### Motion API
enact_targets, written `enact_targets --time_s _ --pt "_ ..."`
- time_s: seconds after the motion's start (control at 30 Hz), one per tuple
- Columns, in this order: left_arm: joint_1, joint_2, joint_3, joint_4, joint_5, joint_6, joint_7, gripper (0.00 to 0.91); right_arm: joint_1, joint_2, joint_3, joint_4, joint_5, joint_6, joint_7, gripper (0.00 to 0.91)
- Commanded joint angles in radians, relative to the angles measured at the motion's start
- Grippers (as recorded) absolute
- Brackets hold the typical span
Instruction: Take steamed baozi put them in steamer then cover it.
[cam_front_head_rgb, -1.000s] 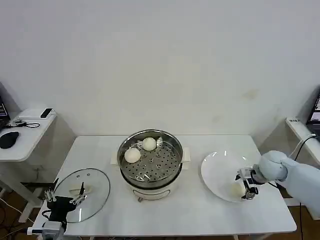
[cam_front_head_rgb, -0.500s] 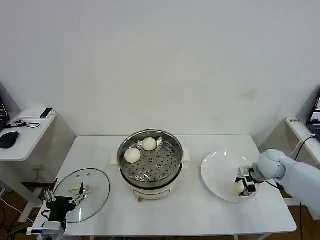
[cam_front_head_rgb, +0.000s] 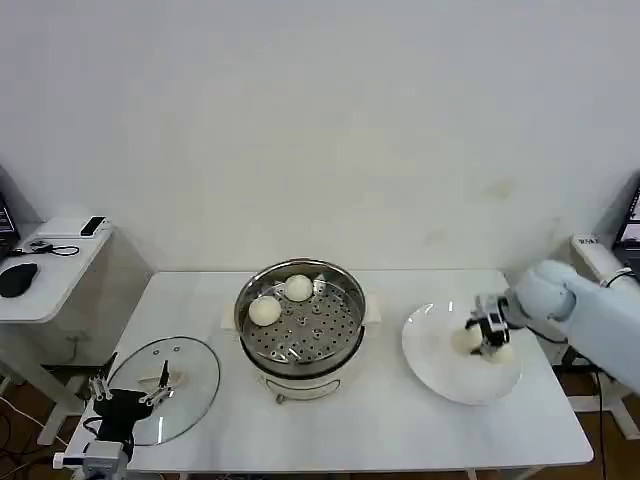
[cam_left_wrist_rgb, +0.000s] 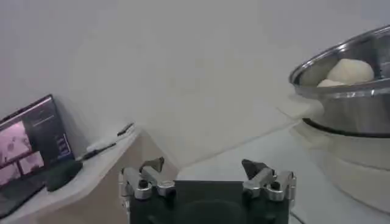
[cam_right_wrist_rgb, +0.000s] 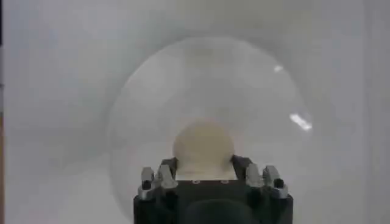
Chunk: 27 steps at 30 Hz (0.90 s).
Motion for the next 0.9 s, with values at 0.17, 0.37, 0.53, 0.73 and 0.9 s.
enact_targets --time_s 0.17,0.37,0.53,0.73,0.9 --pt "0.003 -0.004 -0.012 -0.009 -0.005 -0.001 0.0 0.907 0.551 0.247 -0.248 -0.058 0.156 0.003 -0.013 0.635" --pt "0.001 -0.023 -0.012 -0.019 -0.001 0.0 -0.001 0.907 0.588 0.39 -0.275 -0.039 0.205 -0.007 0.02 0.635" --pt "0.009 -0.035 -0.019 -0.038 0.003 0.001 -0.002 0.907 0.549 0.547 -0.3 -0.039 0.198 0.028 0.021 0.635" --pt "0.029 -0.036 -0.042 -0.057 0.006 0.0 -0.002 0.907 0.471 0.629 -0.347 -0.039 0.174 0.116 -0.003 0.635" --pt "0.036 -0.037 -0.062 -0.057 0.003 0.0 -0.002 0.907 0.436 0.662 -0.38 -0.038 0.16 0.187 -0.002 0.625"
